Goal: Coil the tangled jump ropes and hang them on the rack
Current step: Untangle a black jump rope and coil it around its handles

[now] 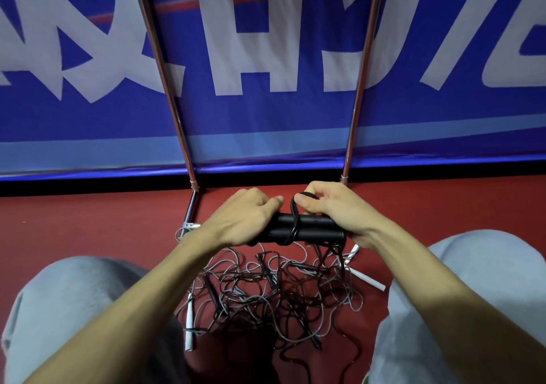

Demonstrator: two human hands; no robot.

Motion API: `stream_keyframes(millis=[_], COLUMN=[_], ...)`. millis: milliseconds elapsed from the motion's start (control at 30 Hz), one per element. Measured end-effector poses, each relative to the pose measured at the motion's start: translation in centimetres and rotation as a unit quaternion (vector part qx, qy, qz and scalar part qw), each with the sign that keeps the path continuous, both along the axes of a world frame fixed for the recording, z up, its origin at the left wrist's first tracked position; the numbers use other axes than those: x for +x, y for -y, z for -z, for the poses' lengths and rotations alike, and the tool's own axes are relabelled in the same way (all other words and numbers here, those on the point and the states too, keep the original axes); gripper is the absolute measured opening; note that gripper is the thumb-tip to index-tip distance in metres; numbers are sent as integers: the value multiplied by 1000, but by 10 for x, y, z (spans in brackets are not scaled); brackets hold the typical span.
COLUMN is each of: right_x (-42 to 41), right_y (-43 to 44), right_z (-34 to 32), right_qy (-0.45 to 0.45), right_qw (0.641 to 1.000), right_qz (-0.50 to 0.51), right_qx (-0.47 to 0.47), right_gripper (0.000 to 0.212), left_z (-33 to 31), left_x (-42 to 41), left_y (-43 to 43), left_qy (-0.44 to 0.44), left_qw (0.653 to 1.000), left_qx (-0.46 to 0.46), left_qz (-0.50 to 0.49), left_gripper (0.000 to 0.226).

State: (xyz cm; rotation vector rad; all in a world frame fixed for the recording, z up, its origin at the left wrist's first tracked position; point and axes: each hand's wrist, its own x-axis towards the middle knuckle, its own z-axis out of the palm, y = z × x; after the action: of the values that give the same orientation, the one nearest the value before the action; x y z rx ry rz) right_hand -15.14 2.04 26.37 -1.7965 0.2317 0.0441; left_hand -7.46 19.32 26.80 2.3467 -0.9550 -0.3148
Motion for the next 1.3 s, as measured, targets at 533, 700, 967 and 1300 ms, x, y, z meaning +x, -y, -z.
stream_keyframes(millis=[533, 700, 967, 1300], right_x=[-5, -4, -7, -20], right_y=[15, 21, 5, 16], right_z=[-13, -20, -15, -22], right_qy=[-10, -1, -6, -96], right_qw=[982, 974, 998, 923], right_qz=[123, 134, -61, -215], right_qx=[140, 185, -13, -304], right_gripper=[26, 16, 23, 7], left_z=[15, -5, -22, 8], left_x=[-2, -8, 8, 33], left_y=[5, 11, 5, -4], left_qy=[184, -170, -375, -80], left_qw=[969, 933, 803, 964], left_qx=[-100, -307, -448, -220], left_qz=[134, 75, -116, -123], left_gripper=[54, 26, 30, 10])
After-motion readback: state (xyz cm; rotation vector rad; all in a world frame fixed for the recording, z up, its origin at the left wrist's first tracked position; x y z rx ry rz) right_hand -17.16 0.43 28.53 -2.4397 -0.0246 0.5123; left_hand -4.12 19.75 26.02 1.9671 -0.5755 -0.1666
